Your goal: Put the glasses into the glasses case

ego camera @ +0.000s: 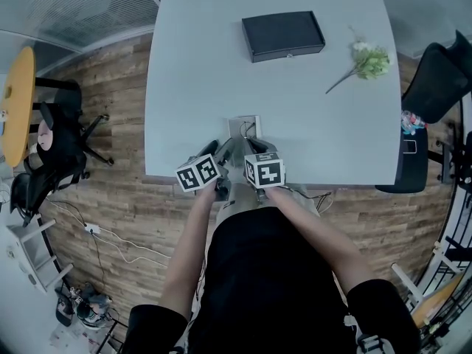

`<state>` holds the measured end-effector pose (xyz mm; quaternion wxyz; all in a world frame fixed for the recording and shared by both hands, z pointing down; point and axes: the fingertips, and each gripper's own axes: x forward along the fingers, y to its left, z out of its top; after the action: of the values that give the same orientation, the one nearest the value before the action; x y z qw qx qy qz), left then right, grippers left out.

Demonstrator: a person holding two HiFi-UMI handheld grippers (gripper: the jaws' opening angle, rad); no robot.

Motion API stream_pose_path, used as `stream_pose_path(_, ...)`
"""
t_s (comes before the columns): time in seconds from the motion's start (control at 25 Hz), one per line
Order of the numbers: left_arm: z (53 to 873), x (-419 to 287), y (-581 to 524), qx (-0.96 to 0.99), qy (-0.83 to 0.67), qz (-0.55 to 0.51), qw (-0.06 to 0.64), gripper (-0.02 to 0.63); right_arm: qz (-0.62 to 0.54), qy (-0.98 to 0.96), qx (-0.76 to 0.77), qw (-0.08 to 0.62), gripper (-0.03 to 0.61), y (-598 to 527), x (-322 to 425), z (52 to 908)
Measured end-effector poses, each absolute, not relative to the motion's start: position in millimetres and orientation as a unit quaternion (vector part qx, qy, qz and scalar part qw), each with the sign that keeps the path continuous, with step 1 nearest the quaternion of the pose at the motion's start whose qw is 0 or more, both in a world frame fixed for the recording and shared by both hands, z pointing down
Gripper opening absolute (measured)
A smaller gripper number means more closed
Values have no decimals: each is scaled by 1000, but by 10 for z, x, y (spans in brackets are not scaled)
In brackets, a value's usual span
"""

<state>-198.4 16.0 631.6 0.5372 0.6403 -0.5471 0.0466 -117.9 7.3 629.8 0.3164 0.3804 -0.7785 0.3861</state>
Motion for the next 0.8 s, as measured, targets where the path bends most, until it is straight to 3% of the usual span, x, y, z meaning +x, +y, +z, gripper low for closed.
stream_pose_path(0.56,6328,-1943,168,644,-540,40,541,301,413,-785,358,292,34,113,-1196,6262)
stream_pose_path(0.8,6340,-1937,152,644,-537,37,543,301,390,-800,331,314,25,177,-1307,6279)
